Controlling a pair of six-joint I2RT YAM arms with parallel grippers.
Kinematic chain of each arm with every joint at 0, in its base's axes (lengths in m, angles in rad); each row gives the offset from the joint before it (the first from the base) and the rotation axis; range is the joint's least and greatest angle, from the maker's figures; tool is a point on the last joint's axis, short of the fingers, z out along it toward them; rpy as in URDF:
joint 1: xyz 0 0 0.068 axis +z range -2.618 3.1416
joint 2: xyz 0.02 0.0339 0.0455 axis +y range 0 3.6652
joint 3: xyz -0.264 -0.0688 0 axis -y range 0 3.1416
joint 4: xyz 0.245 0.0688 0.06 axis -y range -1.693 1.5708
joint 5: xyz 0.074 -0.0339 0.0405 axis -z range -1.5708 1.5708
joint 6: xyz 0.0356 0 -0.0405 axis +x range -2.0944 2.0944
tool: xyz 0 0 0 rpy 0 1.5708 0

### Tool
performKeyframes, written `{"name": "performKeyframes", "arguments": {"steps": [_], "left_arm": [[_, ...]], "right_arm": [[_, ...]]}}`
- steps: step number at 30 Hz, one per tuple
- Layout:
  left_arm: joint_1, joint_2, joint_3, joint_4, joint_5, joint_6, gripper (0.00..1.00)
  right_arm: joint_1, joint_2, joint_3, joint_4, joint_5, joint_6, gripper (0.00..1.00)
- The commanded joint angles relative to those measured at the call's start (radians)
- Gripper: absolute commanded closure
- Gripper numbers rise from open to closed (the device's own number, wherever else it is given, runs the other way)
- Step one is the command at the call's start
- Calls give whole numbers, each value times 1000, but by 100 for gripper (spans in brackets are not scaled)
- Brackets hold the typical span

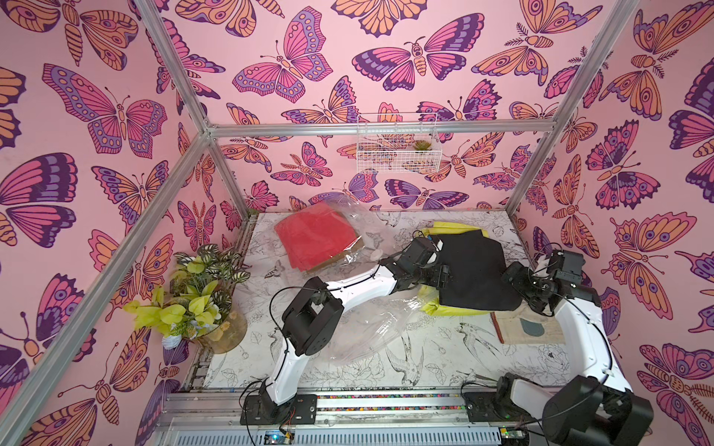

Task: Take the trousers out of the vacuum bag
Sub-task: Place the trousers at the center of the board.

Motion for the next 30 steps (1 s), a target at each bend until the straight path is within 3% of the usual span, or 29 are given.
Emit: {"name": "performKeyframes", "arguments": {"steps": [1,5,11,23,30], "left_arm": [[8,23,20,25,47,-17,55],[34,57,58,30,78,-53,79],[86,33,4,44,56,-78,100],[147,-87,-228,120,0,-121,100],[166,-78,-213,126,45,-138,97]], "right_arm": [[3,-18,-5,27,-38,-3,0],[3,-17,-8,57,-72,-2,0],[7,26,25,90,-139,-9,1],[163,143,108,121,-13,-10,2],[298,292,234,95,99,-65,1]]}}
